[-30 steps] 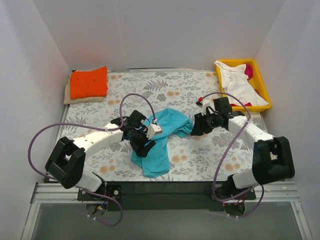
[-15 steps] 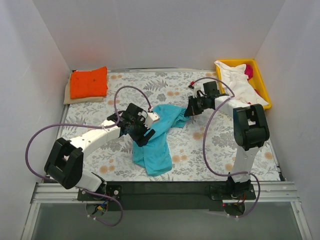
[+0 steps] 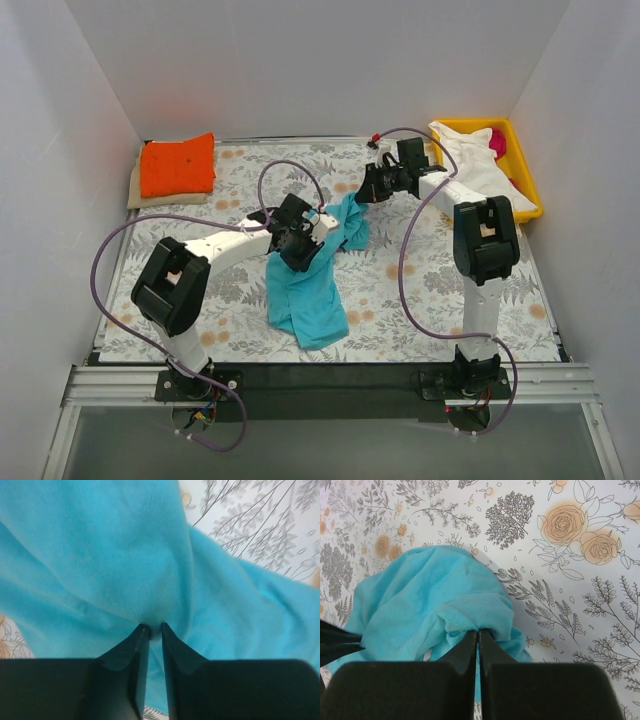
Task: Fold and stack the t-shirts
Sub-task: Move the tshirt to the center of the board
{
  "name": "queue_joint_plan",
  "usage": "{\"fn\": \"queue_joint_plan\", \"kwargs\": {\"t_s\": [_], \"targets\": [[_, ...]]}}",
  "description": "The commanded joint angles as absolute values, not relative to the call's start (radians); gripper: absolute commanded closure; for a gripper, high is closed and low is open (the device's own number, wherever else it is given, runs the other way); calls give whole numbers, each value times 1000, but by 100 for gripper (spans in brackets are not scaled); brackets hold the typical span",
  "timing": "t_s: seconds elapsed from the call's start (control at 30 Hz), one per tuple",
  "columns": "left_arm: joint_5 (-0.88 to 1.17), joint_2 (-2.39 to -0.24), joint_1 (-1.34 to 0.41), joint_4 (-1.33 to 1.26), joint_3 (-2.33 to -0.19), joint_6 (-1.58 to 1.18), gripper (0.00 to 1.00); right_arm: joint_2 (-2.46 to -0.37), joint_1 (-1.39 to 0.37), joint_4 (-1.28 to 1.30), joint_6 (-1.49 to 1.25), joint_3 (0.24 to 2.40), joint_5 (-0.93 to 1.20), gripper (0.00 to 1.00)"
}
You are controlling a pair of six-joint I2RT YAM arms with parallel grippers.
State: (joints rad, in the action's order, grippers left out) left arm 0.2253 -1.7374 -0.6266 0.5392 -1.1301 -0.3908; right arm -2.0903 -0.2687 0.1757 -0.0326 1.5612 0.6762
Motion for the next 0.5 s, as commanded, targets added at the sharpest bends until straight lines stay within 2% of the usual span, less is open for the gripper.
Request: {"fn": "queue_joint_plan", "kwargs": {"t_s": [0.0,0.03,0.37,0.47], "targets": [[293,-1724,-670,538,-1241,-411,91,-2097,-268,160,-49,1623,704,99],[304,-1729,-682,554,-1264,-420,100,-2094,-268,158,-51,1637,709,99],[483,-1911,-910,566,-1578,-505,100,-2031,-232,158,-32,1684,721,99],[546,-1982,-904,577,-1673,-561,84,-2039,-210,160,-44,1693,744,99]]}}
